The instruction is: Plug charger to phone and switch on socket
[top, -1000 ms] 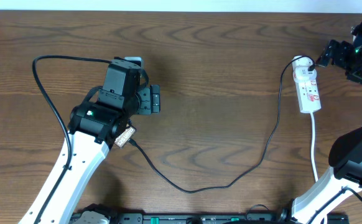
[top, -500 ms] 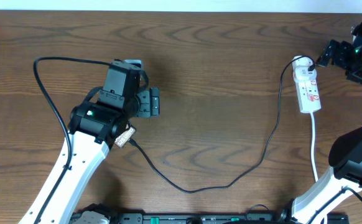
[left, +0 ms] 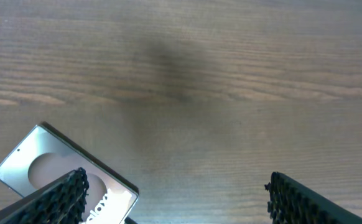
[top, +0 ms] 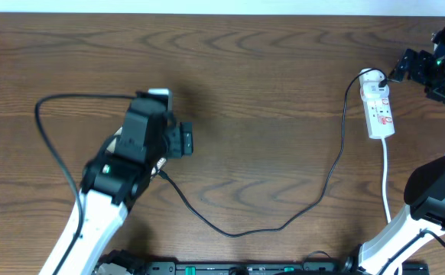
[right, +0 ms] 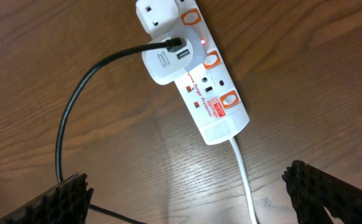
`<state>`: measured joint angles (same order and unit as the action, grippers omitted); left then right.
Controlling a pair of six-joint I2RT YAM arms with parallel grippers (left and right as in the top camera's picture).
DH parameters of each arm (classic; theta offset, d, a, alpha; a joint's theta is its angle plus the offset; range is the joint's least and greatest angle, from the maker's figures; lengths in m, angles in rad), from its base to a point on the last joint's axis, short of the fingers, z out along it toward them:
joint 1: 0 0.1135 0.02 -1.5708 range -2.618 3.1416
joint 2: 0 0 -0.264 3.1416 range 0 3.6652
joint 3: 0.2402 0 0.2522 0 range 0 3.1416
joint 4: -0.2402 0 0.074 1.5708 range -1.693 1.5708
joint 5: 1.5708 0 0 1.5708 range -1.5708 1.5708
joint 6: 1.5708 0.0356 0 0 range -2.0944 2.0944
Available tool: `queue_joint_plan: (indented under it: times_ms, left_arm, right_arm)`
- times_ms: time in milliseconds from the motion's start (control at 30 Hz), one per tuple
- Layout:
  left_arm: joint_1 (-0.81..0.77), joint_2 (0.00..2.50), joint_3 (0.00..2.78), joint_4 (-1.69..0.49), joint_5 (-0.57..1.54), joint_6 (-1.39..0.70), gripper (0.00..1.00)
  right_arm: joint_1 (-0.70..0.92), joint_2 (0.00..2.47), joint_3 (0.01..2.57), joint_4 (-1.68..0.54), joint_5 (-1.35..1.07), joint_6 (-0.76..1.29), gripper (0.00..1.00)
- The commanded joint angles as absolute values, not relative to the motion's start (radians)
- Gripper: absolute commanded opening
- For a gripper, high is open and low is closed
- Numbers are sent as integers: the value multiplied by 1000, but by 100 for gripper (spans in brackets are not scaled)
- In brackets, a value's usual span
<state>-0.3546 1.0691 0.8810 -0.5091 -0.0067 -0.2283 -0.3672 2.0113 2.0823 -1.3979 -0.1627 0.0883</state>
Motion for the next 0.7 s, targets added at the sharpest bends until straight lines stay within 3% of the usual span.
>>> queue_joint_plan:
  times_ms: [0,500,667]
  left_arm:
    - [-356,972,793,-469,-20,-221,90]
    - [-209,611,566,-451,-8,-222,91]
    - [-159,515,525,-355,-10,-221,90]
  right_arm:
    - [-369,2012,2093,-1399,-159,100,99]
    - [-369,2012,2093,-1399,-159,101,99]
    - [-369,2012,2093,-1399,-160,100,99]
